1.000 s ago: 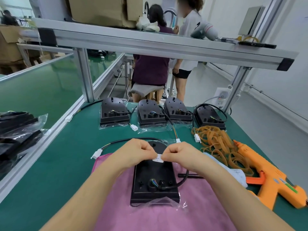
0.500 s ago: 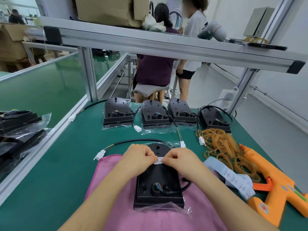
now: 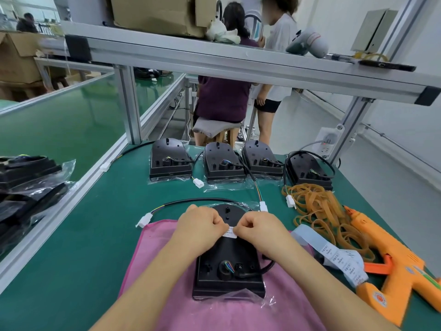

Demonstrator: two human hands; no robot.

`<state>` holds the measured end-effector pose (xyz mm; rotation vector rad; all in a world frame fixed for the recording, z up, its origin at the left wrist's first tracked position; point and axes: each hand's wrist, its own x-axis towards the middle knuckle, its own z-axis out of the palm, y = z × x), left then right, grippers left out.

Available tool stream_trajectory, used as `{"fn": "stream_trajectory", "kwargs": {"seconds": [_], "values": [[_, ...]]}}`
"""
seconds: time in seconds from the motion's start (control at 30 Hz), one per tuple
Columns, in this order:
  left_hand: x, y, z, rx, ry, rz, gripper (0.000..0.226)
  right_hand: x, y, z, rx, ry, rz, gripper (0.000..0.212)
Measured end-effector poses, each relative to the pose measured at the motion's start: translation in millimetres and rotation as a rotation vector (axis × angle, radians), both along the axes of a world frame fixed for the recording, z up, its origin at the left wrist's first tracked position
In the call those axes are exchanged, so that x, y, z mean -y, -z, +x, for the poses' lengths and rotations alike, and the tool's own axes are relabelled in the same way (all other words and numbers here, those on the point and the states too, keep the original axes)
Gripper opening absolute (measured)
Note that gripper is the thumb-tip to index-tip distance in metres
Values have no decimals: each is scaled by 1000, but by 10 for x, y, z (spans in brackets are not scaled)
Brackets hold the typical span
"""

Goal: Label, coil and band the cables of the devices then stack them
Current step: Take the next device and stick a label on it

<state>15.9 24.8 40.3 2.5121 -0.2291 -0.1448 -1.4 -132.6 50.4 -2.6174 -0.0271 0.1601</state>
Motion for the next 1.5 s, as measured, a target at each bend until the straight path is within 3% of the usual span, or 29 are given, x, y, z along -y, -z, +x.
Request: {"fn": "stream_trajectory", "kwargs": {"seconds": [0.53, 0.63, 0.93, 1.17, 1.23, 1.3, 1.4, 1.5], "values": [[92, 115, -78, 245, -56, 230, 20, -53, 68, 25, 89, -19, -167, 10], [98, 117, -103, 261, -78, 176, 14, -77, 113, -9, 160, -21, -183, 13], [175, 242, -177, 237, -190, 42, 44, 33, 162, -152, 174, 76, 50, 14], [124, 207, -90, 140, -226, -172, 10, 100, 152, -258, 174, 116, 196, 14], [34, 205, -137, 165, -266, -231, 8, 197, 133, -345, 228, 184, 239, 17], [-108, 200, -211, 131, -314, -220, 17, 363, 118, -435, 248, 243, 120, 27], [-243, 191, -343, -79, -251, -27, 48, 547, 89, -551, -50, 228, -120, 54], [-203, 173, -429, -216, -173, 29, 58, 511, 89, -608, -313, 193, 202, 49]]}}
